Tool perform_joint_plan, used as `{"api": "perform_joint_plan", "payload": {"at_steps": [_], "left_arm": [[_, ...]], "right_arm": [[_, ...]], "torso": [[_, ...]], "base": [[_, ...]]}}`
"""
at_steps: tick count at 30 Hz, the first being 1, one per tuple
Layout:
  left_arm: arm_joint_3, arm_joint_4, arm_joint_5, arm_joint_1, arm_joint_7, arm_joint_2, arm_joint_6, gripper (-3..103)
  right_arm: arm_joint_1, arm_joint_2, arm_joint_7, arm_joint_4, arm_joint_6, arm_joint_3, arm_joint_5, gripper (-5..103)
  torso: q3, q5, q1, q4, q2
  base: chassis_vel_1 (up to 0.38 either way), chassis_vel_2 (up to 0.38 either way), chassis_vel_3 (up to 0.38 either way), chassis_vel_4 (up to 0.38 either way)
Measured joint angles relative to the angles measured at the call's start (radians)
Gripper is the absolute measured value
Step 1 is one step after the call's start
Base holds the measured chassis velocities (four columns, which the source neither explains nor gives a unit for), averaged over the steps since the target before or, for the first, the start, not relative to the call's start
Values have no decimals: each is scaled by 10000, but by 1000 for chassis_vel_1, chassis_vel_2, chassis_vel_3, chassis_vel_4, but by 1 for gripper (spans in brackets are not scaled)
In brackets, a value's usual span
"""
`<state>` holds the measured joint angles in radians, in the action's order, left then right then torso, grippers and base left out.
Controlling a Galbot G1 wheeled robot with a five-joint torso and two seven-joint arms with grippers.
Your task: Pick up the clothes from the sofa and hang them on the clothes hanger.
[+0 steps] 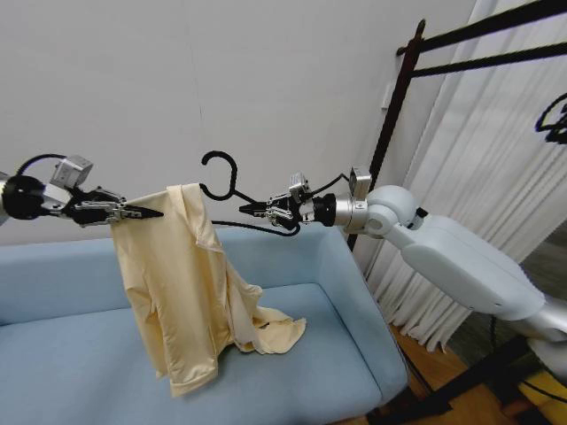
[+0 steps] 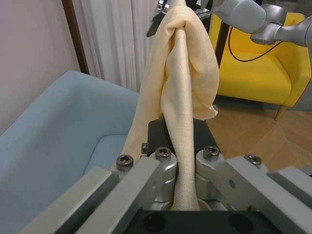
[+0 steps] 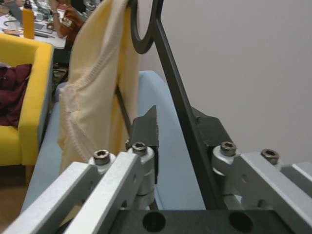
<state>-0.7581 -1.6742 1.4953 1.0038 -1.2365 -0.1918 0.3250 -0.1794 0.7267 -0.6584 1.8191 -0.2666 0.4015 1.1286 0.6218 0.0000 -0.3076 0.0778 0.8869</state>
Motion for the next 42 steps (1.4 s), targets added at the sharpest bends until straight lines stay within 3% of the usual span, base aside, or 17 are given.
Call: {"api": "perform_joint_plan", "payload": {"at_steps": [3,6,9,10,13,15,19,26,34,37,42], "left_arm": [[-17,-11,-71,-7,-104,66,-45,2],[-18,-26,-108,-8,-158,127,-78,2],[-22,-15,-164,-18,-232,215,-134,2],[-22,-15,-164,-18,-232,215,-134,2],[-39,74,-266,-70,-312,333,-172,2],[-55,88,-286,-99,-329,398,-175,2],[-169,202,-310,-212,-347,686,-239,2],[-302,364,-315,-412,-299,1007,-295,2],[-407,358,-305,-554,-318,1076,-380,2],[-456,467,-239,-572,-320,960,-430,2],[-461,556,-180,-572,-319,860,-442,2]], "right_arm": [[-7,-168,97,-195,36,-50,77,30],[-17,-335,128,-275,61,-84,137,36],[12,-608,389,-317,113,-207,371,52],[12,-608,389,-317,113,-207,371,52],[37,-967,718,-465,84,-445,715,68],[79,-1109,924,-542,60,-513,836,68],[398,-1718,1995,-612,-286,-584,1678,90],[1370,-1931,3208,-589,-783,-535,1852,100],[3155,-1082,4662,404,-1136,-418,1908,100],[4087,-577,5704,1379,-1597,-307,2177,100],[4815,-193,5749,1585,-1730,-178,2062,100]], "torso": [[0,1,0,0,0],[0,0,-1,1,0],[0,1,0,1,0],[0,1,0,1,0],[-1,0,0,1,0],[0,0,0,0,0],[0,2,0,4,0],[0,0,0,-1,2],[0,-1,0,-2,1],[-1,-3,0,-2,2],[0,0,0,1,1]], "base": [[0,0,0,0],[0,0,0,0],[0,0,0,0],[0,0,0,0],[0,0,0,0],[0,0,0,0],[0,0,0,0],[0,0,0,0],[0,0,0,0],[0,0,0,0],[0,0,0,0]]}}
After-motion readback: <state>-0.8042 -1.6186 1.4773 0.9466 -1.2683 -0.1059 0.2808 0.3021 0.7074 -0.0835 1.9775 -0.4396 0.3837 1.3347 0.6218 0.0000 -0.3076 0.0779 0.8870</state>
